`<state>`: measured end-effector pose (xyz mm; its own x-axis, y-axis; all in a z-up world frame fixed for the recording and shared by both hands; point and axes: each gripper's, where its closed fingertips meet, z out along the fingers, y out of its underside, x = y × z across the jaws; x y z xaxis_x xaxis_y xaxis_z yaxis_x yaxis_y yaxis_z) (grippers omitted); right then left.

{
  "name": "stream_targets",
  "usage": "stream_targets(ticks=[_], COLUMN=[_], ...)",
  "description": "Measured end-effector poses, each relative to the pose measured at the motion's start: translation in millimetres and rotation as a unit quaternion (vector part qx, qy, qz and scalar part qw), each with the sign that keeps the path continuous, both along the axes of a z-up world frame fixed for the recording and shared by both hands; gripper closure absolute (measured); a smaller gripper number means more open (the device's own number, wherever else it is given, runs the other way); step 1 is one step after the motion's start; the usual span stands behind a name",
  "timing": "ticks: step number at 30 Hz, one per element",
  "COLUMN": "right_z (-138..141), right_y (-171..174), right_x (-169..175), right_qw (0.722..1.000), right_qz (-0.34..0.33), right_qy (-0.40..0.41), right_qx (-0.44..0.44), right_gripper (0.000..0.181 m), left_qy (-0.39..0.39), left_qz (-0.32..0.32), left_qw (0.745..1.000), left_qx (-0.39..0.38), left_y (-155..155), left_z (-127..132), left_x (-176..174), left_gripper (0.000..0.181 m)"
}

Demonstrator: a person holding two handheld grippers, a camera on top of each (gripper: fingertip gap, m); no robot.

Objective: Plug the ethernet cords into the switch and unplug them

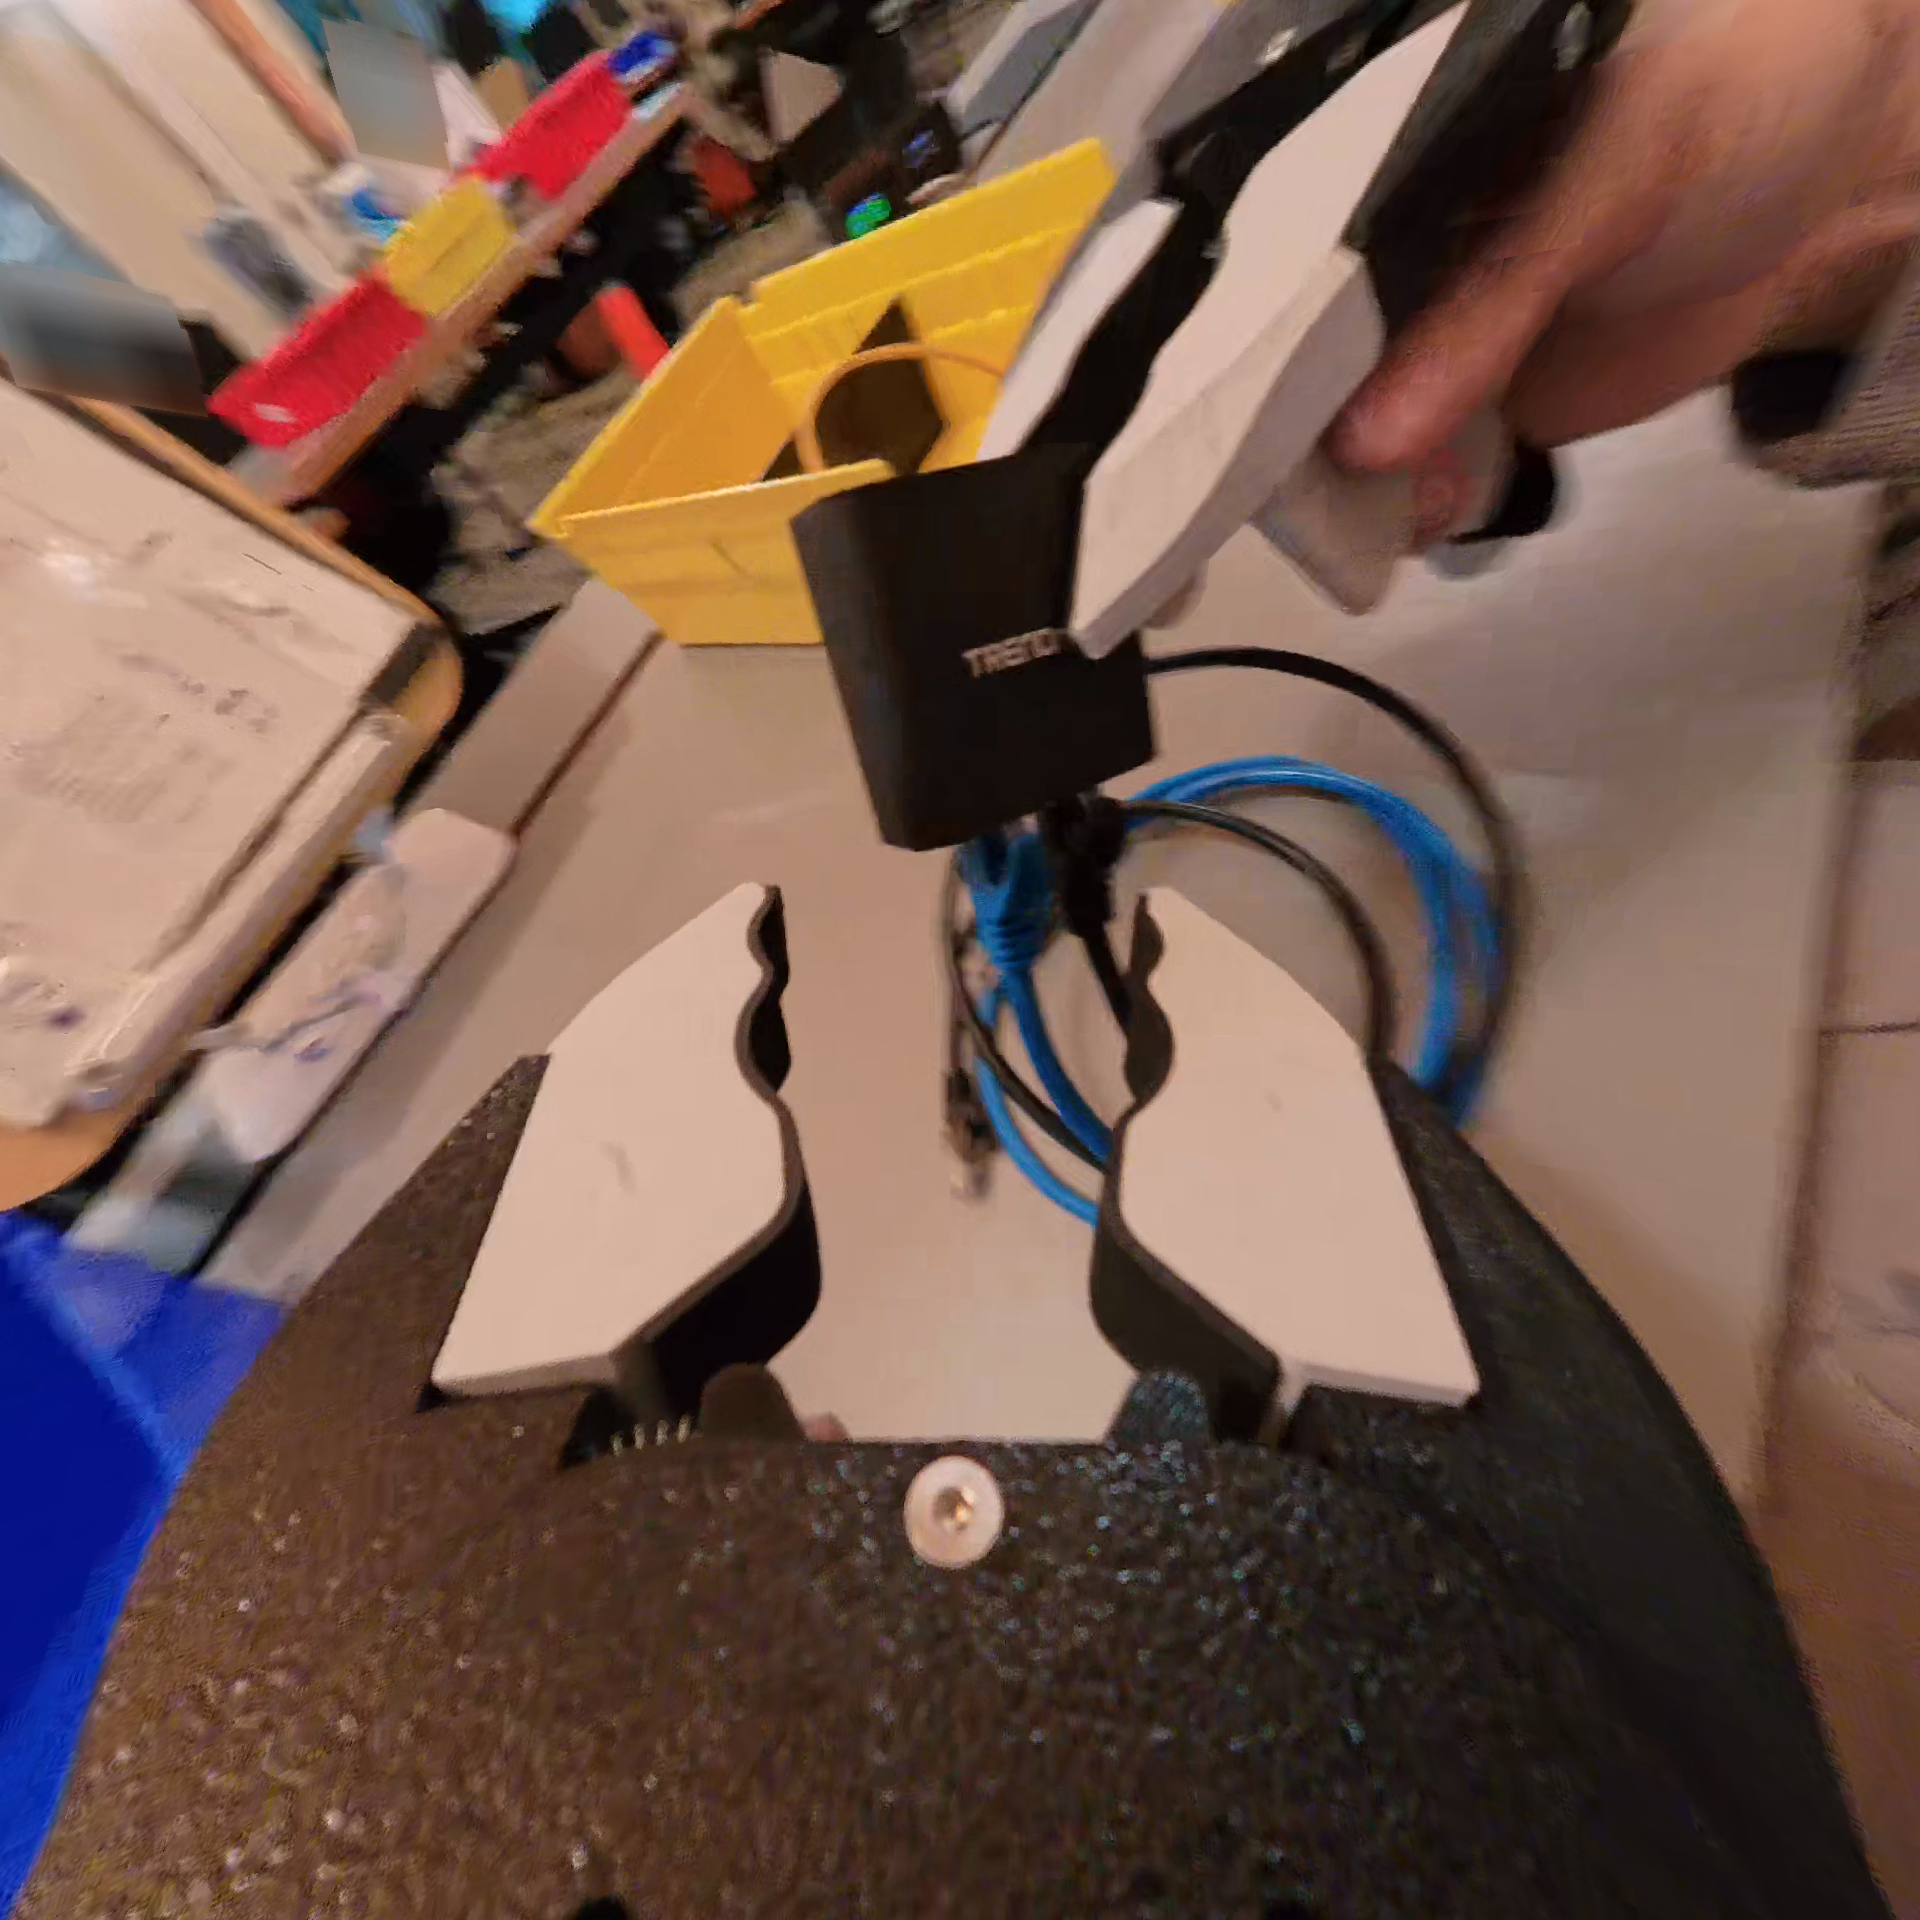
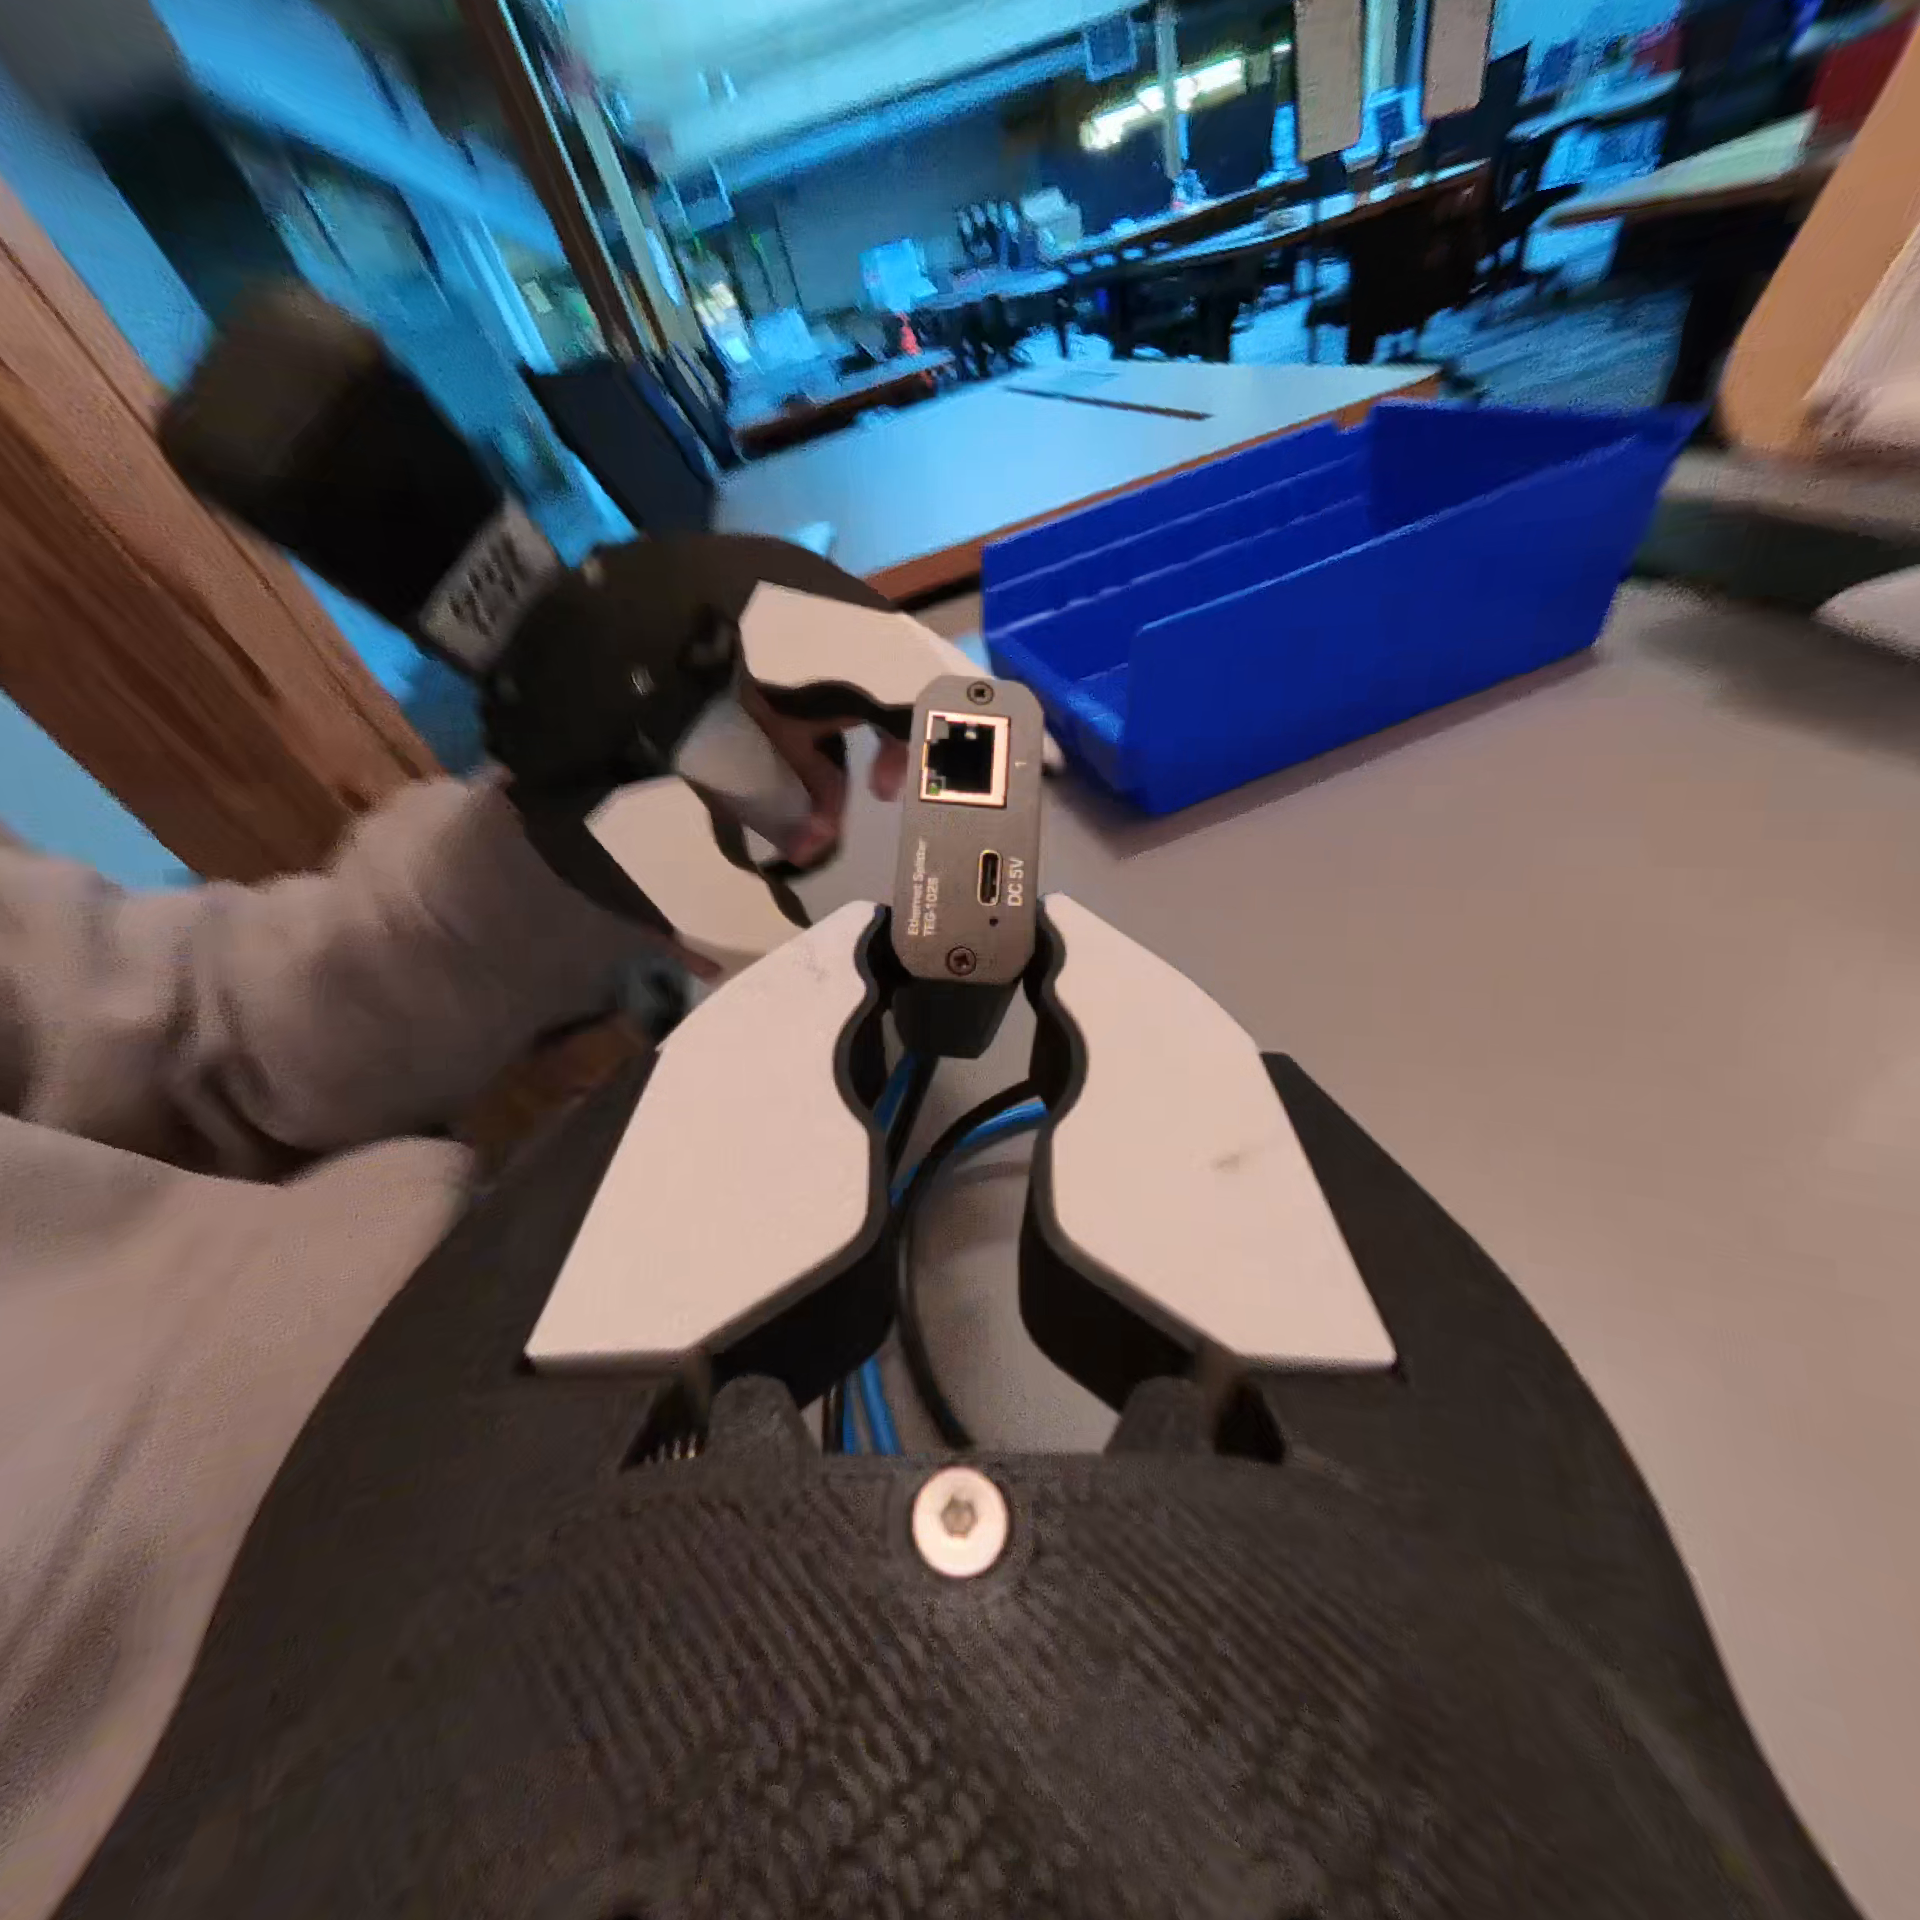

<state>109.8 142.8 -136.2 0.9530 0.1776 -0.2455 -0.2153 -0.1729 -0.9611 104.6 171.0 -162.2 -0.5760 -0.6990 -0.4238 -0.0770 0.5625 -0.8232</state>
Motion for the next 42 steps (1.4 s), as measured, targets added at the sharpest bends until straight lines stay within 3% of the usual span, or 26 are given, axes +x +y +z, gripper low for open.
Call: stream_targets(ticks=[3, 6, 8, 12, 13, 15, 17, 20, 23, 25, 27, 30, 35, 42], right_z=[13.1, 11.4, 8.9, 2.3, 1.4, 3.7, 15.2, 13.9, 8.7, 6.8, 12.3, -0.2, 6.2, 0.9], right_y=[-3.3, -1.0, -0.3, 2.8, 3.5, 8.9, 15.9, 24.4, 41.2, 46.5, 42.3, 48.3, 40.3, 38.0], right_x=[-13.8, -28.2, -45.4, -60.6, -61.0, -53.6, -36.1, -15.3, -12.5, -13.4, -1.0, -9.2, 1.2, 8.1], right_qw=[0.987, 0.968, 0.960, 0.951, 0.951, 0.954, 0.963, 0.973, 0.972, 0.964, 0.947, 0.944, 0.920, 0.904], right_qz=[0.012, 0.038, 0.081, 0.115, 0.116, 0.085, 0.011, -0.074, -0.149, -0.182, -0.243, -0.202, -0.245, -0.277], right_qy=[-0.156, -0.247, -0.267, -0.284, -0.285, -0.284, -0.270, -0.221, -0.182, -0.194, -0.208, -0.262, -0.306, -0.327], right_qx=[-0.018, -0.037, -0.030, -0.043, -0.044, -0.034, 0.004, 0.004, 0.014, 0.021, 0.035, 0.000, 0.010, 0.008], right_gripper=[0.158, 0.158, 0.158, 0.158, 0.157, 0.154, 0.138, 0.116, 0.099, 0.102, 0.104, 0.099, 0.116, 0.117], left_qy=[0.044, 0.040, 0.055, 0.100, 0.104, 0.119, 0.113, 0.101, 0.087, 0.073, 0.076, 0.093, 0.111, 0.086], left_qz=[-0.082, -0.104, -0.104, -0.165, -0.168, -0.154, -0.118, -0.022, 0.035, 0.074, 0.066, 0.035, 0.029, 0.040], left_qw=[0.994, 0.991, 0.989, 0.974, 0.972, 0.969, 0.960, 0.912, 0.874, 0.865, 0.849, 0.837, 0.842, 0.855], left_qx=[-0.052, -0.080, -0.089, -0.116, -0.126, -0.154, -0.226, -0.396, -0.477, -0.490, -0.518, -0.538, -0.527, -0.511], left_y=[-15.7, -19.0, -17.2, -24.9, -23.9, -18.2, -6.0, 22.2, 28.0, 30.9, 26.9, 15.1, 1.8, -6.3], left_z=[18.5, 32.2, 30.2, 18.2, 17.0, 17.8, 28.1, 47.2, 49.9, 45.5, 46.9, 50.8, 43.9, 42.9], left_x=[-27.2, -38.9, -40.7, -53.7, -53.5, -48.8, -36.7, -11.5, 1.0, 7.0, 6.1, 3.8, 3.6, 6.3], left_gripper=[0.120, 0.124, 0.125, 0.157, 0.157, 0.158, 0.158, 0.158, 0.158, 0.158, 0.158, 0.158, 0.158, 0.158])
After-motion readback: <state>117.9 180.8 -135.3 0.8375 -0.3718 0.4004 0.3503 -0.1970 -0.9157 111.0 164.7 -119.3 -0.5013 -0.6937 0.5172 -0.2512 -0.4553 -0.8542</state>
